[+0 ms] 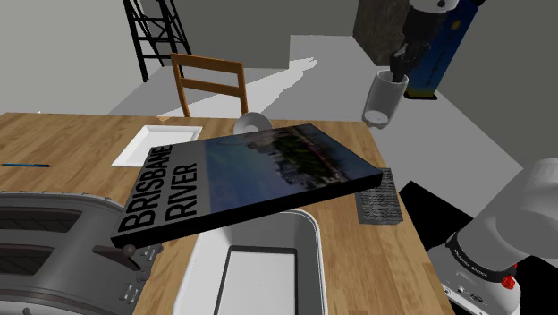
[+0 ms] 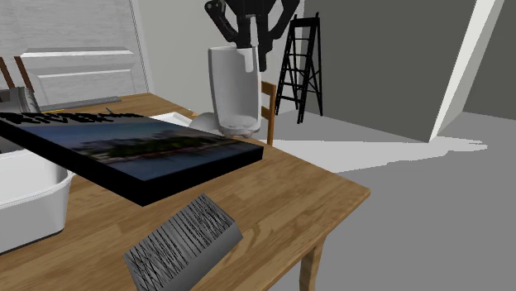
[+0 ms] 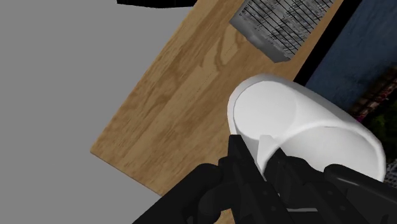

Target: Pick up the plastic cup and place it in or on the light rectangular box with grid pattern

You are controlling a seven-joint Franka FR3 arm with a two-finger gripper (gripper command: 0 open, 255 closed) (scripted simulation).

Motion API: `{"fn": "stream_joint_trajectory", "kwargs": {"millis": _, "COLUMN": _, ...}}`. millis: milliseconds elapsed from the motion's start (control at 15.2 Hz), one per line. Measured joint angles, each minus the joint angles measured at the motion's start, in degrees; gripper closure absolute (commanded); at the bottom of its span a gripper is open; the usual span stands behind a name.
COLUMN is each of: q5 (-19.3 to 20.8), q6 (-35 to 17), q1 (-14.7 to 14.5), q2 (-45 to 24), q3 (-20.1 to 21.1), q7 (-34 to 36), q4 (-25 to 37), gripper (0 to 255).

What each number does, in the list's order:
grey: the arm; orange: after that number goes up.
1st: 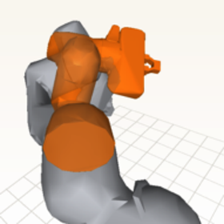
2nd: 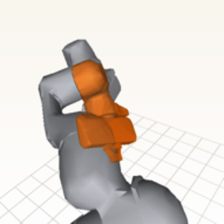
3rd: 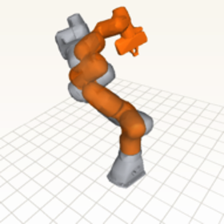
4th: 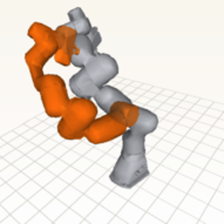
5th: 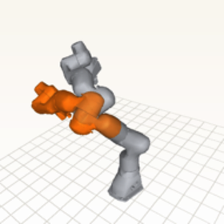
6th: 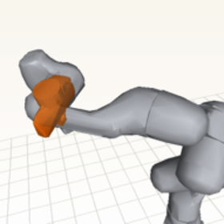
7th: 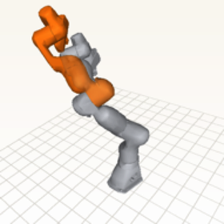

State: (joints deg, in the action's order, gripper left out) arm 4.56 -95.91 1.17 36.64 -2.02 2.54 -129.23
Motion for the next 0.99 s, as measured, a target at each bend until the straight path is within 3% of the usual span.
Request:
{"fn": "stream_joint_trajectory", "kwargs": {"millis": 264, "q5": -0.5, "q6": 1.8, "q1": -0.3, "q2": 5.7, "q3": 1.1, "q7": 1.1, "q4": -4.1, "gripper": 255}}
{"fn": "stream_joint_trajectory", "kwargs": {"millis": 990, "q5": -0.3, "q6": -5.7, "q1": -0.3, "q2": 7.7, "q3": 1.0, "q7": 1.6, "q4": -13.6, "gripper": 255}}
